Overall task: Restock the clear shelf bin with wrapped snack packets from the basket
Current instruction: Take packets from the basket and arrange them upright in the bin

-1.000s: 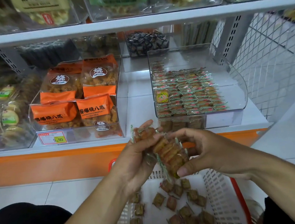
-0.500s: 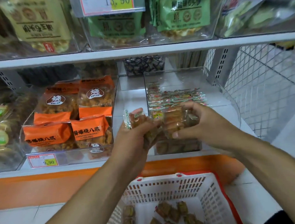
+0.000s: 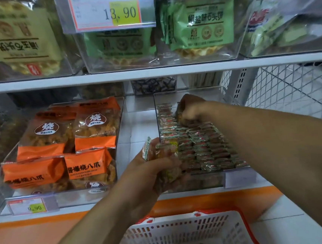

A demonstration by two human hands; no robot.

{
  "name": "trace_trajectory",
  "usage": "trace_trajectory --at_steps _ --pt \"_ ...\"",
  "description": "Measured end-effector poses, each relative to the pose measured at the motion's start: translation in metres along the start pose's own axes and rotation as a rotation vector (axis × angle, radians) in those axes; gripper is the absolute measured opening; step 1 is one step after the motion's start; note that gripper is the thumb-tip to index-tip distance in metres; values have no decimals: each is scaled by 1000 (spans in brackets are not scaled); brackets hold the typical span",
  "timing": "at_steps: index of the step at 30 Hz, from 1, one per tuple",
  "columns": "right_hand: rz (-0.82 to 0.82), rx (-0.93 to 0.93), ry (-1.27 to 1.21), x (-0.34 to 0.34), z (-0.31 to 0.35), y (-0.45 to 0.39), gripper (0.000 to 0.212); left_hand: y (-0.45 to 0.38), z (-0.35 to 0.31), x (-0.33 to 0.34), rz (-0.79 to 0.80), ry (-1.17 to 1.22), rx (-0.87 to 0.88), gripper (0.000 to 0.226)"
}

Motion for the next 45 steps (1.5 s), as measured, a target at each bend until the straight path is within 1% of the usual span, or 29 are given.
trace_trajectory --at_steps 1,2,3,6,8,9,11,12,13,15,17,20,23,26,27,30,33,35,38,40,45 --pt "0 4 -11 1 1 -2 54 0 0 -1 9 14 -7 46" --pt "-6 10 -21 2 2 -5 55 -1 -1 0 19 26 -12 45" --pt "-16 20 -52 3 2 -8 60 -1 -1 0 28 32 -13 43" --pt "-69 70 -269 1 -2 -14 81 0 -2 2 33 37 -18 35" --pt "-98 93 -362 3 -4 -13 86 -1 -2 1 7 43 -20 35" --pt "-101 93 -387 6 -5 -13 81 -1 -2 0 -5 42 -19 35" --pt "-104 58 -466 12 -4 -12 59 -1 -3 1 0 37 -17 37" --pt "-101 45 -500 14 -4 -10 52 -1 -3 2 10 34 -19 38" --pt "-103 41 -522 16 -4 -11 51 -1 -3 2 19 34 -21 40" --pt "-108 51 -545 18 -9 -13 60 0 -3 2 14 43 -25 47" --pt "-94 57 -517 19 -12 -12 64 0 -3 1 0 49 -27 50" --pt "-108 -9 -377 16 -8 -7 63 1 -3 3 4 41 -28 48" --pt "-210 -29 -417 8 -12 -8 58 2 -4 3 6 48 -34 50" --pt "-256 6 -463 12 -15 -8 47 3 -4 4 16 50 -28 50" --pt "-257 11 -482 16 -15 -8 45 3 -4 4 18 52 -24 51" --pt "-228 -6 -510 28 -11 -7 49 2 -3 4 24 62 -26 51" --pt "-184 -47 -435 37 -4 -7 55 2 -4 4 34 65 -32 52" --pt "-188 -68 -412 37 -2 -6 57 3 -4 5 43 53 -25 51" --pt "-308 -28 -538 30 -8 -3 48 3 -3 4 39 49 -21 49" --pt "-359 0 -561 30 -11 -3 42 3 -3 4 39 50 -18 50" --pt "-306 -25 -464 36 -10 -3 58 3 -4 4 33 55 -5 54"
Point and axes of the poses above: each hand's wrist, its own y-axis away from the middle knuckle, its own x-axis out of the palm, z = x × y, the point moved 6 cm from there along -y, towards the middle knuckle, and after that the axes turned 9 degrees about x, right-handed, at the moved point
